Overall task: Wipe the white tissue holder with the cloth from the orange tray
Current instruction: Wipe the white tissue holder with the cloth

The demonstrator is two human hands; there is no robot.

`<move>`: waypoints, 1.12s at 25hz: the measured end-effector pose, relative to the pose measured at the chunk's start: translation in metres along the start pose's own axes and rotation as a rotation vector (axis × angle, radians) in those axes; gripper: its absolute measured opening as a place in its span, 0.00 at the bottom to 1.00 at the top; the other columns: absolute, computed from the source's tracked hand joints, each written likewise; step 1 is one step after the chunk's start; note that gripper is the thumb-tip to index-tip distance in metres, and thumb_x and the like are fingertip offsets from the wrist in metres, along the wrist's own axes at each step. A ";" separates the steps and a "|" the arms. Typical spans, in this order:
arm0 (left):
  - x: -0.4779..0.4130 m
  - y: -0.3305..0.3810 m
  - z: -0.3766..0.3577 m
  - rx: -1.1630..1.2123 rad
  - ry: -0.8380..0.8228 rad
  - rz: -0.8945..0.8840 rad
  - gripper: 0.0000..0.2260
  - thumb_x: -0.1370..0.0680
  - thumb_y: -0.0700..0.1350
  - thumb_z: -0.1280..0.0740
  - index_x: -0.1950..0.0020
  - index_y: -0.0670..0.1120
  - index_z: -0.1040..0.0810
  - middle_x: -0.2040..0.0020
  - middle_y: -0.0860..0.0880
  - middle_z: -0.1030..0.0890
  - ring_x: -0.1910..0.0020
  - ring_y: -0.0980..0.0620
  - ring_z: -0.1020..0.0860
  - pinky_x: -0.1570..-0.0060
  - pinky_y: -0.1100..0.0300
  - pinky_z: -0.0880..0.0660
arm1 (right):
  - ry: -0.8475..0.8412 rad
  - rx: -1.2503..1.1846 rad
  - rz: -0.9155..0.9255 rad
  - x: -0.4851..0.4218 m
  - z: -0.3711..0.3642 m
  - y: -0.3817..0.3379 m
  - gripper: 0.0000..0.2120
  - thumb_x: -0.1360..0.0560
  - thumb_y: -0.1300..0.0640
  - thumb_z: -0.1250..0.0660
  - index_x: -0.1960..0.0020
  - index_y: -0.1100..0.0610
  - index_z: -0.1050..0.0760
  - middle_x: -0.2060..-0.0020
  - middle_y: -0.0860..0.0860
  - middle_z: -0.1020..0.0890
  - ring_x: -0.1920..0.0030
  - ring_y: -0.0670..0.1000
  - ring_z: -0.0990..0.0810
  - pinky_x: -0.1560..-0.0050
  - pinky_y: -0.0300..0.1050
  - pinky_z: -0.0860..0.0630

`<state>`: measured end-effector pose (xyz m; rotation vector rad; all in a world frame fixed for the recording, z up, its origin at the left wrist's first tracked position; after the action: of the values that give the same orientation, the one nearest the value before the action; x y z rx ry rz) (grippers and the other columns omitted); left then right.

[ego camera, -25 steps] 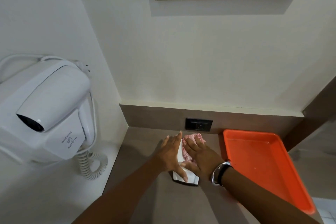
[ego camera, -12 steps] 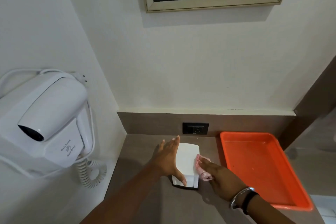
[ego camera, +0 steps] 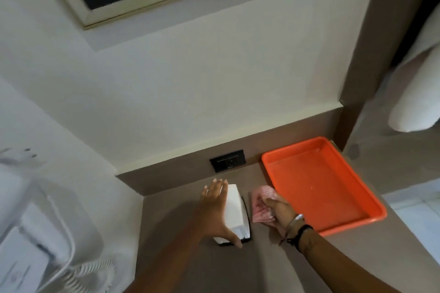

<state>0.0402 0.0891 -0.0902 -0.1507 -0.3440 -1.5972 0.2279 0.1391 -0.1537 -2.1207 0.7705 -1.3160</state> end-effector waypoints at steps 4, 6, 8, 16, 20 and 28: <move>-0.005 -0.008 -0.007 -0.026 0.019 0.041 0.78 0.54 0.87 0.39 0.19 0.43 0.65 0.19 0.50 0.64 0.20 0.50 0.66 0.23 0.48 0.65 | -0.102 0.147 0.098 -0.020 -0.041 0.019 0.17 0.22 0.63 0.35 0.33 0.64 0.26 0.34 0.64 0.23 0.35 0.56 0.23 0.31 0.54 0.28; -0.005 -0.007 -0.010 -0.006 -0.004 0.045 0.79 0.56 0.88 0.40 0.19 0.42 0.63 0.18 0.49 0.61 0.21 0.52 0.66 0.24 0.49 0.66 | -0.113 0.189 0.168 -0.020 -0.042 0.021 0.19 0.20 0.58 0.36 0.31 0.60 0.26 0.31 0.55 0.24 0.29 0.52 0.28 0.25 0.50 0.35; -0.004 -0.002 -0.007 0.005 -0.004 0.038 0.80 0.57 0.88 0.40 0.19 0.41 0.61 0.18 0.48 0.56 0.19 0.49 0.62 0.22 0.46 0.62 | -0.105 0.214 0.203 -0.014 -0.037 0.023 0.16 0.20 0.54 0.37 0.33 0.56 0.25 0.33 0.49 0.23 0.31 0.46 0.27 0.26 0.44 0.35; -0.003 -0.002 -0.006 -0.013 -0.013 0.055 0.79 0.57 0.87 0.40 0.19 0.42 0.58 0.18 0.43 0.49 0.19 0.44 0.53 0.22 0.39 0.50 | 0.053 0.174 0.213 -0.008 -0.045 0.038 0.09 0.19 0.49 0.40 0.44 0.44 0.22 0.43 0.41 0.20 0.40 0.39 0.23 0.33 0.35 0.33; -0.006 -0.003 -0.006 -0.057 -0.046 0.072 0.81 0.59 0.88 0.42 0.19 0.41 0.61 0.17 0.44 0.54 0.19 0.44 0.56 0.22 0.42 0.55 | 0.019 0.351 0.219 -0.029 -0.052 0.018 0.18 0.19 0.47 0.44 0.36 0.52 0.23 0.38 0.48 0.19 0.36 0.48 0.24 0.29 0.46 0.33; -0.007 -0.001 -0.002 -0.039 -0.170 0.141 0.78 0.54 0.82 0.34 0.21 0.44 0.71 0.18 0.45 0.65 0.20 0.46 0.64 0.23 0.44 0.63 | -0.071 -0.001 0.096 0.053 0.018 0.040 0.16 0.17 0.56 0.45 0.45 0.64 0.21 0.51 0.58 0.17 0.49 0.55 0.19 0.41 0.54 0.23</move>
<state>0.0397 0.0951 -0.0942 -0.3346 -0.4248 -1.4558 0.2558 0.0760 -0.1558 -2.0922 0.8324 -1.1849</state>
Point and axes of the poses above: each hand's wrist, its own x-axis away from the middle knuckle, its own z-axis out of the back of the hand, y = z × x, the point moved 6 cm from there along -x, towards the middle knuckle
